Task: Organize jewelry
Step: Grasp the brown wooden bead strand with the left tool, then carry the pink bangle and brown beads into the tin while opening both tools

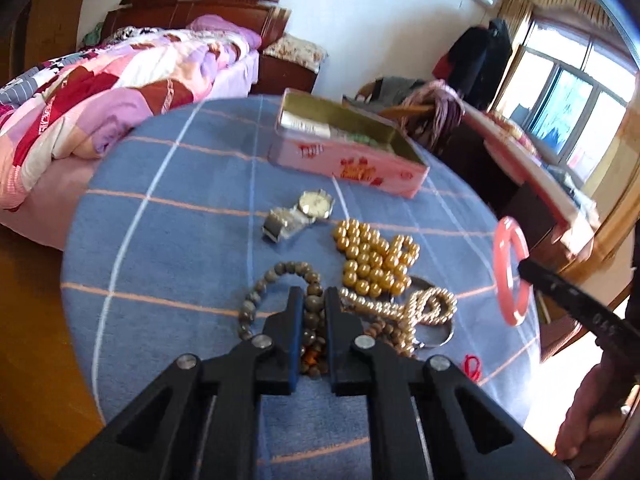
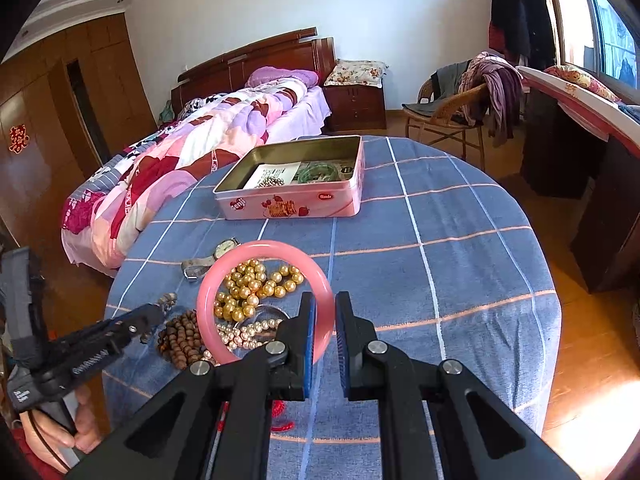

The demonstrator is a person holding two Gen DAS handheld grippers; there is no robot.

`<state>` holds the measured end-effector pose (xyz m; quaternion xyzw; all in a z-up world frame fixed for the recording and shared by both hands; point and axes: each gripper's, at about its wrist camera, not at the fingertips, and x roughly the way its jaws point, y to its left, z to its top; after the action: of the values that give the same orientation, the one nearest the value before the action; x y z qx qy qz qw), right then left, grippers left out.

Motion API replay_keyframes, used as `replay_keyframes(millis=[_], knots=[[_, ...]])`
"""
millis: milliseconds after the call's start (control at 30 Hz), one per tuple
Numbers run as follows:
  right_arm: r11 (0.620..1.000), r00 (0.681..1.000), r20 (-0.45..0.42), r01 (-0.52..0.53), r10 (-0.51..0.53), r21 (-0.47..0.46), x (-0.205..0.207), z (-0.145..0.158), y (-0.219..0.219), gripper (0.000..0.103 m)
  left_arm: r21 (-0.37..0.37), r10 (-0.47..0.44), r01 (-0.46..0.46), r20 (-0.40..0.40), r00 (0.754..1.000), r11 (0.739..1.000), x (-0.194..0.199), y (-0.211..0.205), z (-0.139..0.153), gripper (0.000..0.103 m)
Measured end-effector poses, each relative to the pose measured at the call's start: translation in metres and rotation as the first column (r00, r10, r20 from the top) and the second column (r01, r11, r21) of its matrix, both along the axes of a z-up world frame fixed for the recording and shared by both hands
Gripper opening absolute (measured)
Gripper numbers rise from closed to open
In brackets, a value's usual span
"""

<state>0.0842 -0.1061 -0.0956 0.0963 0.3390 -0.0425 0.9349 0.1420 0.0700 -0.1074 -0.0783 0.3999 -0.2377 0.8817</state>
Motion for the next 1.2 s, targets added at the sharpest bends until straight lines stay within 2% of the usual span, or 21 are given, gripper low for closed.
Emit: replay_keyframes(millis=[133,367,533,800,1200], knots=[[1.0,1.0,0.014,0.002,-0.002,0.002,-0.002,0.003,0.0,0.009,-0.033,0.003,-0.001,0.055,0.998,0.999,-0.007,0.005,0.016,0.01],[1.0,0.999,0.041,0.019,-0.019,0.0,-0.007,0.008,-0.003,0.009,-0.088,0.03,-0.021,0.102,0.994,0.996,-0.011,0.014,0.035,0.01],[0.999,0.999,0.016,0.042,-0.043,0.012,-0.004,0.002,-0.009,0.009,-0.083,0.007,0.002,0.097,0.995,0.997,-0.009,0.002,0.033,0.01],[0.998,0.998,0.028,0.064,-0.064,0.013,-0.003,0.006,-0.015,0.009,-0.052,0.0,0.006,0.118,0.993,0.999,-0.011,-0.009,0.038,0.01],[0.998,0.997,0.048,0.063,-0.064,0.027,0.015,0.019,-0.02,0.009,-0.08,0.013,0.0,0.168,0.986,0.997,0.002,-0.014,0.062,0.01]])
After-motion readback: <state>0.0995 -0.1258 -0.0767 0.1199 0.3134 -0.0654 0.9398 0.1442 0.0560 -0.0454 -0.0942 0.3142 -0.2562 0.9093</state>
